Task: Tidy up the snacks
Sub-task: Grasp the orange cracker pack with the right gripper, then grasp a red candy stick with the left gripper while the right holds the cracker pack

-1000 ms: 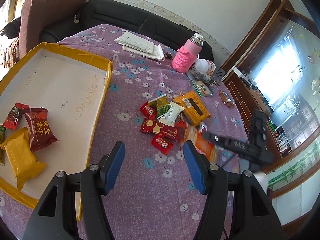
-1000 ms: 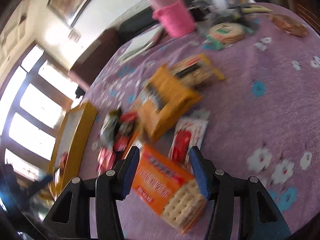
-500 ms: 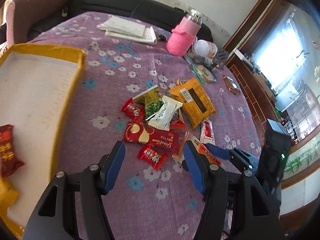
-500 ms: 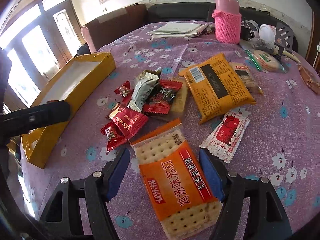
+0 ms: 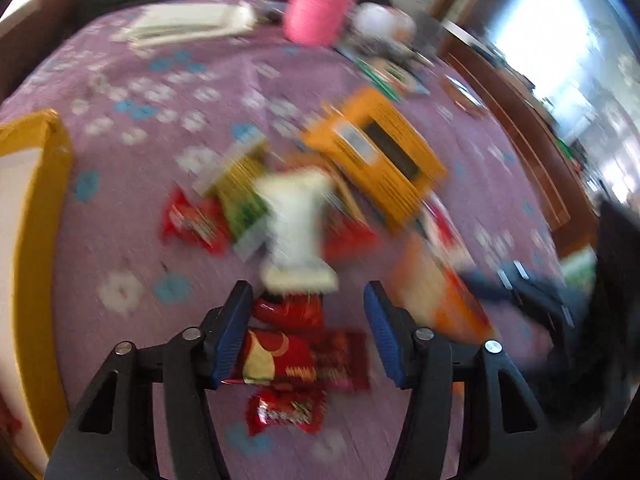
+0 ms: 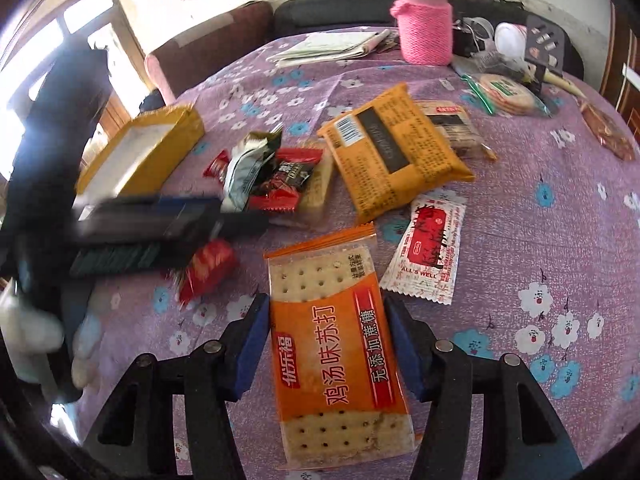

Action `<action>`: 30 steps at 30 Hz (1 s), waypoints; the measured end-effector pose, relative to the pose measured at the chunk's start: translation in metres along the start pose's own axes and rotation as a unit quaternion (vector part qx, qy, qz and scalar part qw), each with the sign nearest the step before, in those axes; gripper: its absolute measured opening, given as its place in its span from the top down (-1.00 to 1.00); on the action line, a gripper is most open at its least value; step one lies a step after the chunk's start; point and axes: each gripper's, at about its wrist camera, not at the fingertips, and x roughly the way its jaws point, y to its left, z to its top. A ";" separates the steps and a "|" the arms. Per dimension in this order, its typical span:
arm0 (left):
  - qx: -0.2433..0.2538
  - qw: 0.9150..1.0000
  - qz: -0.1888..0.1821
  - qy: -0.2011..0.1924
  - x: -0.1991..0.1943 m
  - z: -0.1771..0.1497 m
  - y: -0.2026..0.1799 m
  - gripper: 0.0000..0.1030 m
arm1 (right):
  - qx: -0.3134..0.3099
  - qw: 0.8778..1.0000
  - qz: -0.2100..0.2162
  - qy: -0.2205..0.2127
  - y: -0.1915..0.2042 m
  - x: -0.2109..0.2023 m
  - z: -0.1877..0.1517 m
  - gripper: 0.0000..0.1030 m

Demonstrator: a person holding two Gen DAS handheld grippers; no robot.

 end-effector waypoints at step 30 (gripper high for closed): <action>0.151 0.987 0.051 -0.009 -0.034 -0.075 -0.026 0.59 | -0.003 1.000 0.020 -0.002 -0.003 -0.002 0.000 -0.33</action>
